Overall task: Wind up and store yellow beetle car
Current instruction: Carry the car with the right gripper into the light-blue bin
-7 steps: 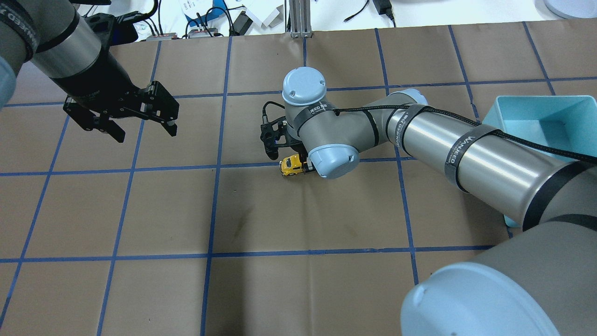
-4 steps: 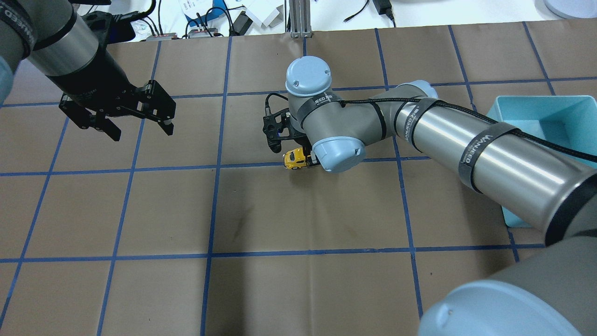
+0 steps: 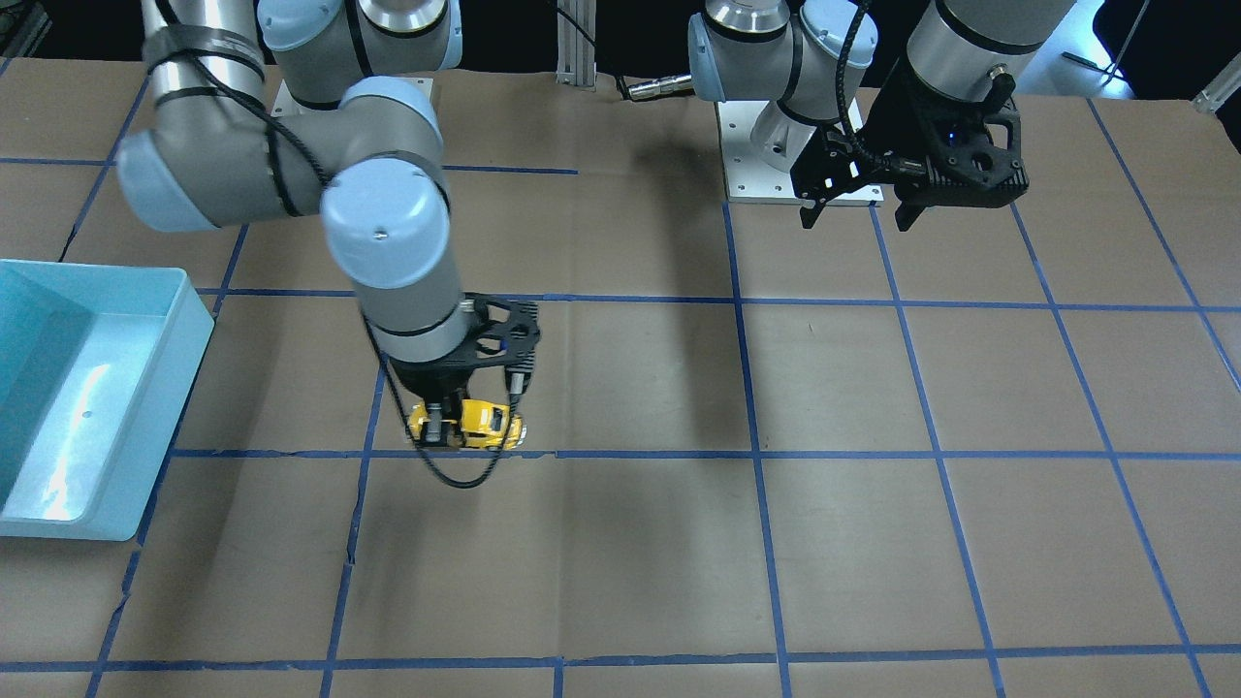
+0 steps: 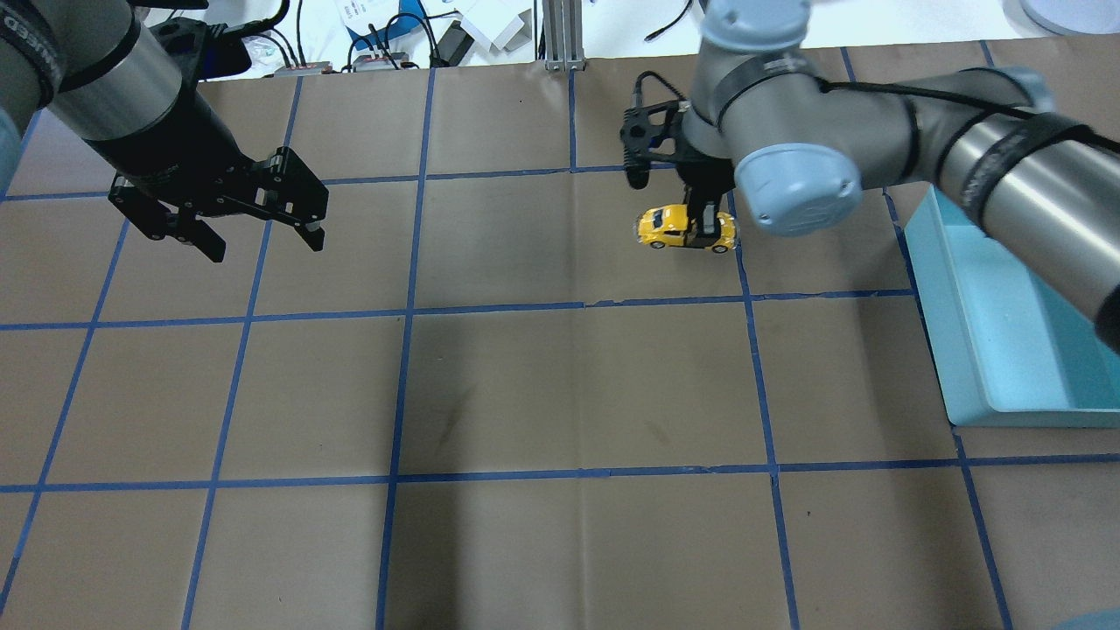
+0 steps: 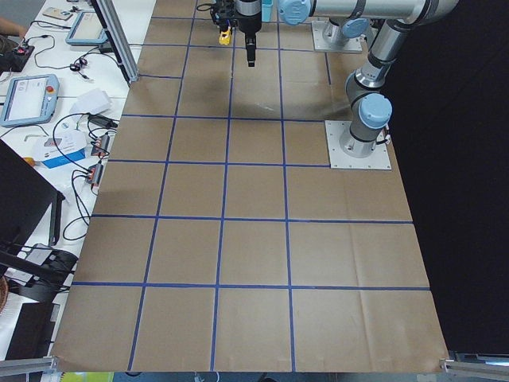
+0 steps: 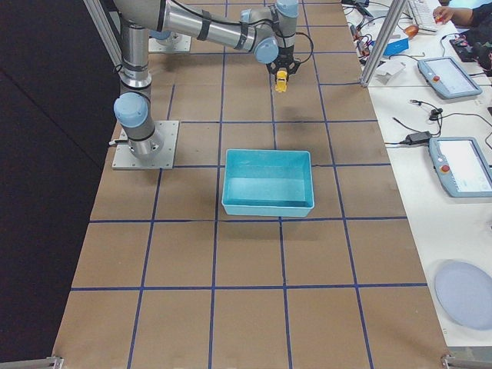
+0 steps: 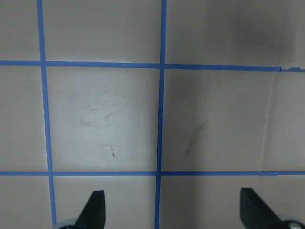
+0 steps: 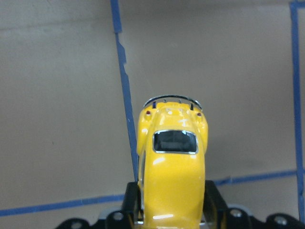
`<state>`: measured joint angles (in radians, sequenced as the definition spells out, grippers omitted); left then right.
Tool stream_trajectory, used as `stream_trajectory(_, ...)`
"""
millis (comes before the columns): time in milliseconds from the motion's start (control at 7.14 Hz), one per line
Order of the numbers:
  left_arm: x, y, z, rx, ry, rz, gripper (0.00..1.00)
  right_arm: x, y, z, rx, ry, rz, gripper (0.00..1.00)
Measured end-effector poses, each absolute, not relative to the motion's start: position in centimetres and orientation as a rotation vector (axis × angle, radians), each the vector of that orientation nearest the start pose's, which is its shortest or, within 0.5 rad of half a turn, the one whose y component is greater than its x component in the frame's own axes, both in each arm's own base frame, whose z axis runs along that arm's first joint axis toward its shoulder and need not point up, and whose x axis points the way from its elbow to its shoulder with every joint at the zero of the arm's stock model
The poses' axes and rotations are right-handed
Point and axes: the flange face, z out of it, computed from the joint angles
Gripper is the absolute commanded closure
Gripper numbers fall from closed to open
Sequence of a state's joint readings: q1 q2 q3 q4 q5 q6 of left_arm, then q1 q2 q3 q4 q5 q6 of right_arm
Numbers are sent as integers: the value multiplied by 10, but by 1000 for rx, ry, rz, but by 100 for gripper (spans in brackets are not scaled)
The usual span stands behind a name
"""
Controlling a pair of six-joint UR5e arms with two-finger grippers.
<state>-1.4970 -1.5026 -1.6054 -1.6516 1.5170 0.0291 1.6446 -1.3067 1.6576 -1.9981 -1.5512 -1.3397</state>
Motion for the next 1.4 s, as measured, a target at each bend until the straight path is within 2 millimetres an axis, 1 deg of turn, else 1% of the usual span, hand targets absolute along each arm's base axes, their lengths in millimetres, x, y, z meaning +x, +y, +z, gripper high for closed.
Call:
stream_trajectory(140, -104, -467, 496, -75, 3198, 68, 0, 120, -576, 369, -1919, 2531, -122, 94)
stream_trajectory(280, -104, -467, 496, -73, 3199, 67, 0, 61, -575, 381, -1756, 2643, -115, 95)
stream_trajectory(420, -104, -467, 496, -68, 3200, 65, 0, 2, -575, 386, -1578, 2752, -120, 96)
stream_trajectory(560, -104, -468, 495, -65, 3199, 65, 0, -49, -574, 383, -1395, 2854, -135, 96)
stream_trajectory(700, -104, -468, 495, -64, 3199, 65, 0, -85, -571, 375, -1219, 2937, -149, 97)
stream_trajectory(840, -104, -468, 495, -62, 3199, 65, 0, -115, -564, 358, -1042, 3006, -155, 98)
stream_trajectory(1121, -104, -468, 495, -59, 3200, 63, 0, -166, -539, 323, -740, 3097, -157, 99)
stream_trajectory(1261, -104, -469, 495, -58, 3200, 58, 0, -186, -524, 307, -569, 3126, -138, 99)
stream_trajectory(1401, -104, -470, 495, -58, 3200, 54, 0, -197, -515, 293, -421, 3143, -113, 99)
